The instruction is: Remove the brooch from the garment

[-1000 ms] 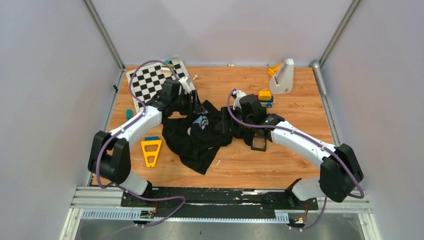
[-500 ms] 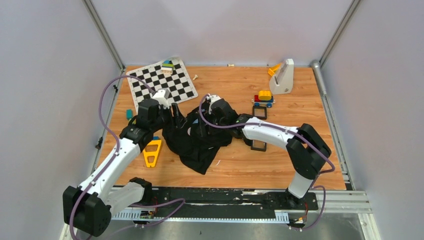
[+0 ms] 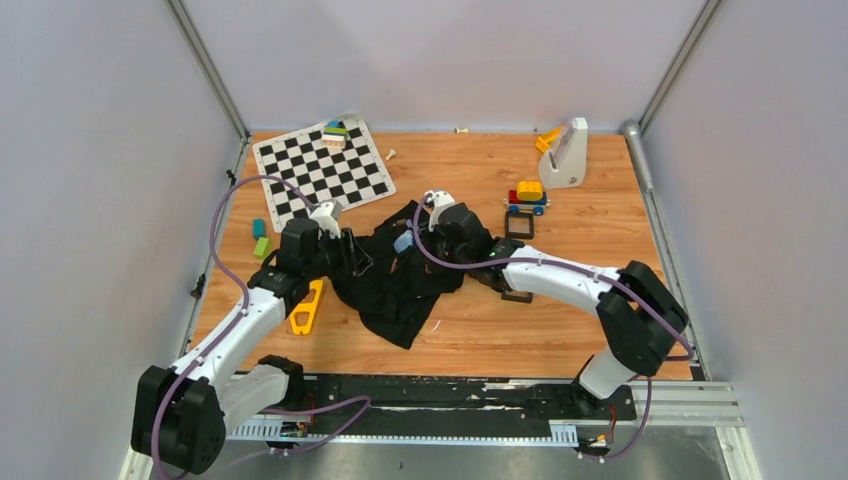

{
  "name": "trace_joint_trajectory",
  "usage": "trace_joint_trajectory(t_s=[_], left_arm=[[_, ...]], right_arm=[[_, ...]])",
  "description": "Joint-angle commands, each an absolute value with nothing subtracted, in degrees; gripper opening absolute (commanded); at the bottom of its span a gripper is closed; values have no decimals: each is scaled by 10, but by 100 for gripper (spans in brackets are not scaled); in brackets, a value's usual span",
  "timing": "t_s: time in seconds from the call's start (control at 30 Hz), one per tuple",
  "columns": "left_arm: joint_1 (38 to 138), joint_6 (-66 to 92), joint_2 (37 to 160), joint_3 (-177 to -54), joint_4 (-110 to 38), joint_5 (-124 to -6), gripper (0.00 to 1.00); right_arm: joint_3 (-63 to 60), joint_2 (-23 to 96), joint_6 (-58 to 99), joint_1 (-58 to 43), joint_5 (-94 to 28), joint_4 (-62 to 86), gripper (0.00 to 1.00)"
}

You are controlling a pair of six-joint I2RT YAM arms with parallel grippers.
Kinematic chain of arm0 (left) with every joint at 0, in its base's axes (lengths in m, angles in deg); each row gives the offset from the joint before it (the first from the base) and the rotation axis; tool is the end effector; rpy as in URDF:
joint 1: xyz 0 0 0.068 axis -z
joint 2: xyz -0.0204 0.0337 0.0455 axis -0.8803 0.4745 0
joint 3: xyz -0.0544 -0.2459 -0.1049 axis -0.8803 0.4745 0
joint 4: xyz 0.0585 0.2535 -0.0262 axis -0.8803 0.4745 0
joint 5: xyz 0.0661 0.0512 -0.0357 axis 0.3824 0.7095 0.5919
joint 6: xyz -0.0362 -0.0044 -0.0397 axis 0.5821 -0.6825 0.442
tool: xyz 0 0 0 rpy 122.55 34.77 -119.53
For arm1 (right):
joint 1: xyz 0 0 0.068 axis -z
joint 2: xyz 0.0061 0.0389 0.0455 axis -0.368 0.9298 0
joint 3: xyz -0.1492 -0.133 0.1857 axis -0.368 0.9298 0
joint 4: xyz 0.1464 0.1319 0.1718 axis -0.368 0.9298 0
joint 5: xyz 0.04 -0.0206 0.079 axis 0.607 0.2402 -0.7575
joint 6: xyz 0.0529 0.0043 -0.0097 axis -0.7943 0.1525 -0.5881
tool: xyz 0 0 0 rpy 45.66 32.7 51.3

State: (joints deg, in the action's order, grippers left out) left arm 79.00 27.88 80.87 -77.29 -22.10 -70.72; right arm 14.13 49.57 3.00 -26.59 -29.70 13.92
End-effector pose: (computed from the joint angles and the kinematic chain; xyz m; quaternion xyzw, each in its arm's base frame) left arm 0.2032 -0.0723 0.2317 -0.0114 0.8829 -0.2692 0.3846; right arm 0.2402 0.2723 0.2216 -0.1980 0.8718 0.2901 0.3415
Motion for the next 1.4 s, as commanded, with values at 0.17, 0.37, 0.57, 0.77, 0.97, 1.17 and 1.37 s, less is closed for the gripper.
trace_joint_trajectory(t_s=[0.17,0.37,0.57,0.77,0.97,1.17,1.37], left_arm=[[788,299,836,-755,-325,-831,45],[790,291,868,-753,-368,-891,45],[816,281,883,-757,-357,-872,49],[829,277,912,-767,-355,-848,53],[837,275,937,-781,-344,-824,57],[840,277,943,-782,-348,-800,51],[839,273,898,-757,-342,-763,24]], right_arm=[[188,416,57,-267,-355,66,0],[186,417,56,-267,-368,63,0],[182,417,51,-267,-387,58,0],[171,422,50,-267,-416,55,0],[161,427,50,-268,-433,56,0],[164,428,49,-270,-429,56,0],[166,430,50,-270,-418,59,0]])
